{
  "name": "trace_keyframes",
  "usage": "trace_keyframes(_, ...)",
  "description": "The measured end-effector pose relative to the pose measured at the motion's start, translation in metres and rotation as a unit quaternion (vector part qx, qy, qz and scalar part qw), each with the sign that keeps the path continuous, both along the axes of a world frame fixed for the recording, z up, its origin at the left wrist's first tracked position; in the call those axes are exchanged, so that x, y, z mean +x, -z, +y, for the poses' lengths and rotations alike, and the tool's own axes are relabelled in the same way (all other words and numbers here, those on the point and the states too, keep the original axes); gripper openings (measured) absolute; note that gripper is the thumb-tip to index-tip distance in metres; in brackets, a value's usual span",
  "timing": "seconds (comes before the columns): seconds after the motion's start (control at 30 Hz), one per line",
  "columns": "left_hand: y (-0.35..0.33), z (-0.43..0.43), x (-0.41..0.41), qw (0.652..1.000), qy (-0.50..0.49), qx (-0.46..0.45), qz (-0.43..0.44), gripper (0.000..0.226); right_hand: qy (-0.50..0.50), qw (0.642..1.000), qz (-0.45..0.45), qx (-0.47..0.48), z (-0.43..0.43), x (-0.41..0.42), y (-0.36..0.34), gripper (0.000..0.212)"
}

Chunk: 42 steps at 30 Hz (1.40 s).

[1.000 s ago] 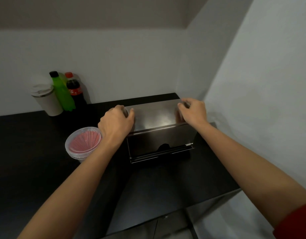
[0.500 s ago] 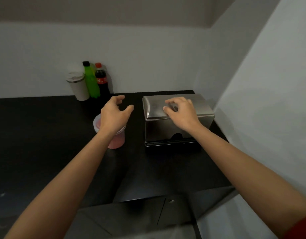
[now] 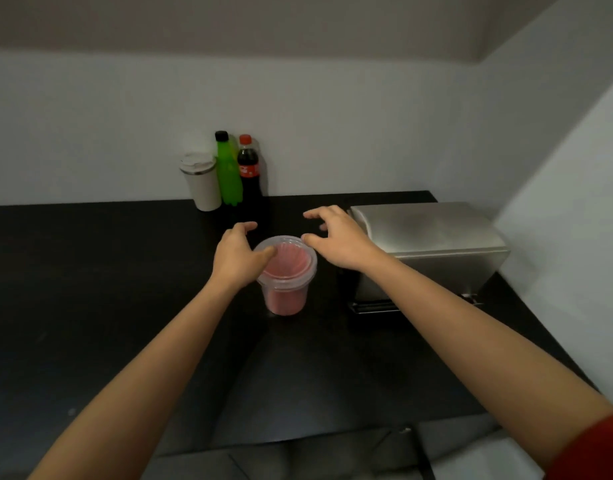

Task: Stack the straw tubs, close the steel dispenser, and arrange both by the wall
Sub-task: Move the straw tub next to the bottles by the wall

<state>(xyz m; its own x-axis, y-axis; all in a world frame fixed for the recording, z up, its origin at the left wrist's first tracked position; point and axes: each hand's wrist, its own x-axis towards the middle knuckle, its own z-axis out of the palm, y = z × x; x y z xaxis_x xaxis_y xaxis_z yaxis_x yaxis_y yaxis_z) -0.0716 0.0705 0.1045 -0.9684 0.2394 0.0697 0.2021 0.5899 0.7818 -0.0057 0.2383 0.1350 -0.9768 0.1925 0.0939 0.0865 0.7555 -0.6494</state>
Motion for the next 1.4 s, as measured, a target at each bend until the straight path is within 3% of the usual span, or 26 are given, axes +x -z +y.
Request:
trace_keyframes(0.13, 0.009, -0.010, -0.023, 0.997, 0.053, -0.020, -0.055, 0.064, 0.005, 0.993, -0.120, -0.010, -0.011, -0.025, 0.018, 0.060)
trace_keyframes(0.23, 0.017, -0.014, -0.030, 0.991, 0.097, -0.029, -0.088, 0.061, 0.040, 0.986, -0.157, -0.040, -0.013, -0.032, 0.034, 0.061)
trace_keyframes(0.43, 0.025, -0.021, -0.031, 0.974, 0.154, 0.009, -0.164, 0.045, 0.092, 0.941, -0.267, -0.188, -0.015, -0.032, 0.048, 0.068)
trace_keyframes(0.5, 0.028, -0.022, -0.031, 0.970, 0.147, 0.031, -0.189, 0.044, 0.109, 0.935, -0.261, -0.216, -0.016, -0.030, 0.047, 0.066)
trace_keyframes(0.63, 0.029, -0.021, -0.034, 0.956, 0.137, 0.092, -0.244, 0.042, 0.088, 0.939, -0.241, -0.227, -0.016, -0.032, 0.047, 0.038)
trace_keyframes(0.83, 0.026, -0.015, -0.046, 0.944, 0.131, 0.122, -0.278, 0.037, 0.102, 0.946, -0.216, -0.219, -0.013, -0.042, 0.045, 0.024)
trace_keyframes(1.1, 0.022, -0.004, -0.072, 0.944, 0.114, 0.143, -0.274, 0.044, 0.153, 0.961, -0.142, -0.179, -0.012, -0.074, 0.048, 0.046)
trace_keyframes(1.4, 0.023, 0.017, -0.114, 0.924, 0.088, 0.224, -0.297, 0.052, 0.252, 0.931, -0.040, -0.261, -0.011, -0.126, 0.055, 0.063)
